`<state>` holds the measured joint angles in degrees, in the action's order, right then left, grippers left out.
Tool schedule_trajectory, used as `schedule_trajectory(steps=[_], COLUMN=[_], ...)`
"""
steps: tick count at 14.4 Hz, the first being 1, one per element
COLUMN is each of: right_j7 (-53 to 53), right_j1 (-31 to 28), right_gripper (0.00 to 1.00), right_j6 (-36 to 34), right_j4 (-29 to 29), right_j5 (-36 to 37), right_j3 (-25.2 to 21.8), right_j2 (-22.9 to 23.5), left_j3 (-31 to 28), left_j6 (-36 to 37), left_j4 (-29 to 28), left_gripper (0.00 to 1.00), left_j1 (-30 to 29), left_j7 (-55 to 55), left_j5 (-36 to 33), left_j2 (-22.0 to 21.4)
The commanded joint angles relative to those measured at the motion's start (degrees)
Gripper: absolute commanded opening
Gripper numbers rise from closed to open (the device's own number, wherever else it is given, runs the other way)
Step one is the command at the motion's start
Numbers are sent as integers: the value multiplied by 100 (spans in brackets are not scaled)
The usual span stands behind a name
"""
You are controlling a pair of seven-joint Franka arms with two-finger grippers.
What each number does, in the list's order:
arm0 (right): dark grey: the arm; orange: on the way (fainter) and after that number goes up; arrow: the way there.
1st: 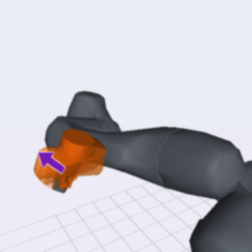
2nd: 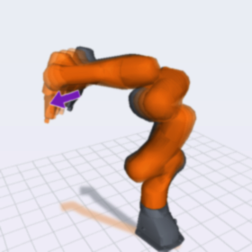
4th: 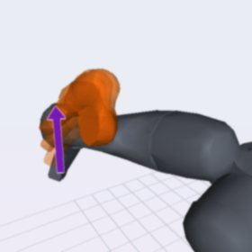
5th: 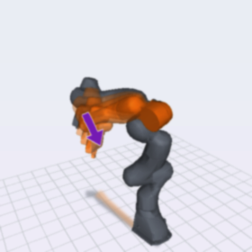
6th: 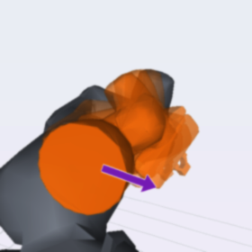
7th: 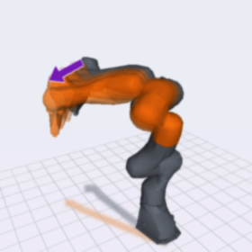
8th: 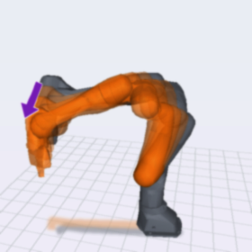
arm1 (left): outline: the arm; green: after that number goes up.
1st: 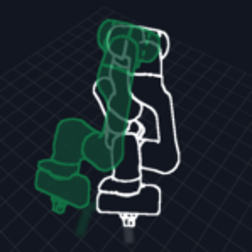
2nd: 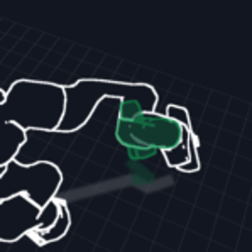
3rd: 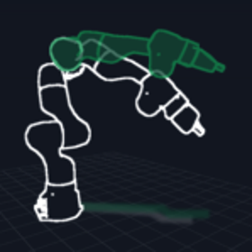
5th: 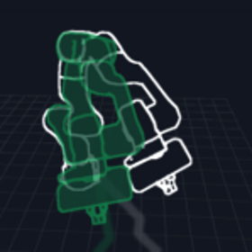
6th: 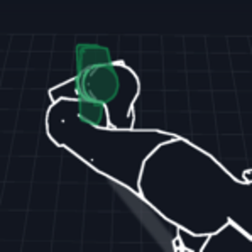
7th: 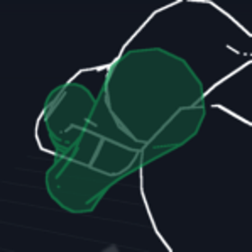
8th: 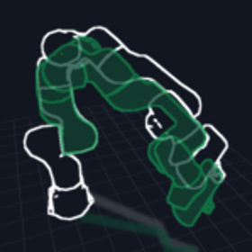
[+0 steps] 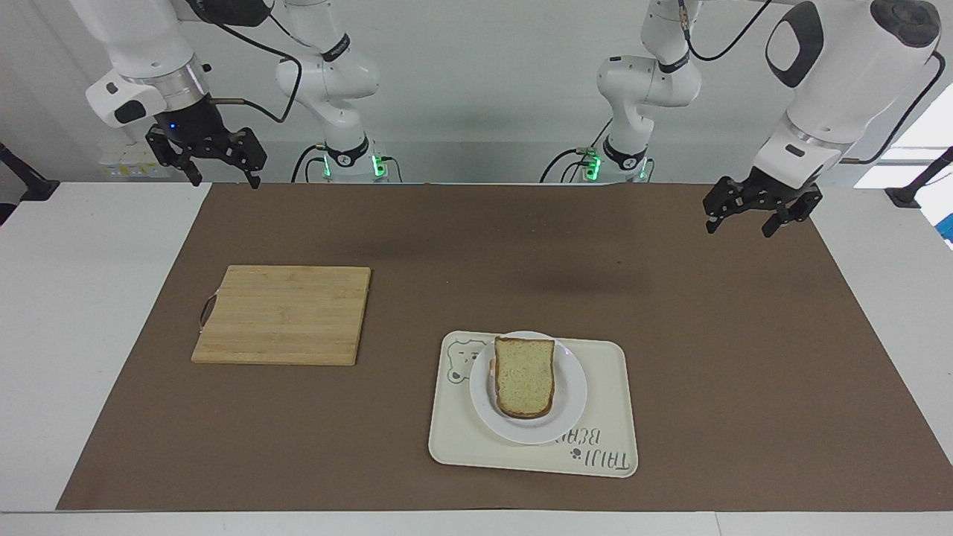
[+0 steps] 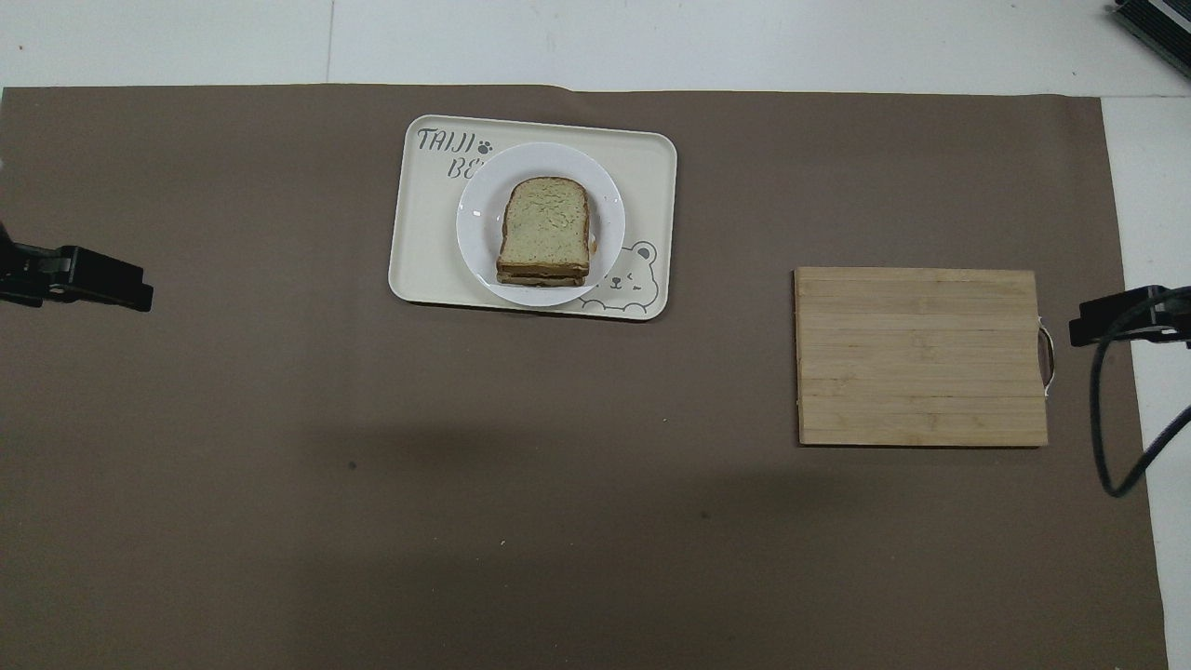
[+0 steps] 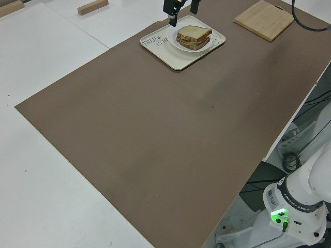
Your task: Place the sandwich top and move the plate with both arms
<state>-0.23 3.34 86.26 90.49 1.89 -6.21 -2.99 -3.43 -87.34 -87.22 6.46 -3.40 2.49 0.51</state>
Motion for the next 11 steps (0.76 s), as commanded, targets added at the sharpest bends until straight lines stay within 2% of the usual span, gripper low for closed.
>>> schedule_trajectory(steps=[1, 11], right_j7=[-127, -127], right_j1=[-79, -79], right_gripper=[100, 100], right_j6=[4, 4], right_j4=[48, 48], right_j5=[22, 5], right_j3=[41, 41], right_j2=[-53, -53], left_j3=[307, 325], left_j6=[358, 209], left_j4=[-49, -120], left_gripper=[100, 100], left_j1=[-111, -93], left_j7=[23, 15], left_j5=[-170, -443], left_j2=[-367, -376])
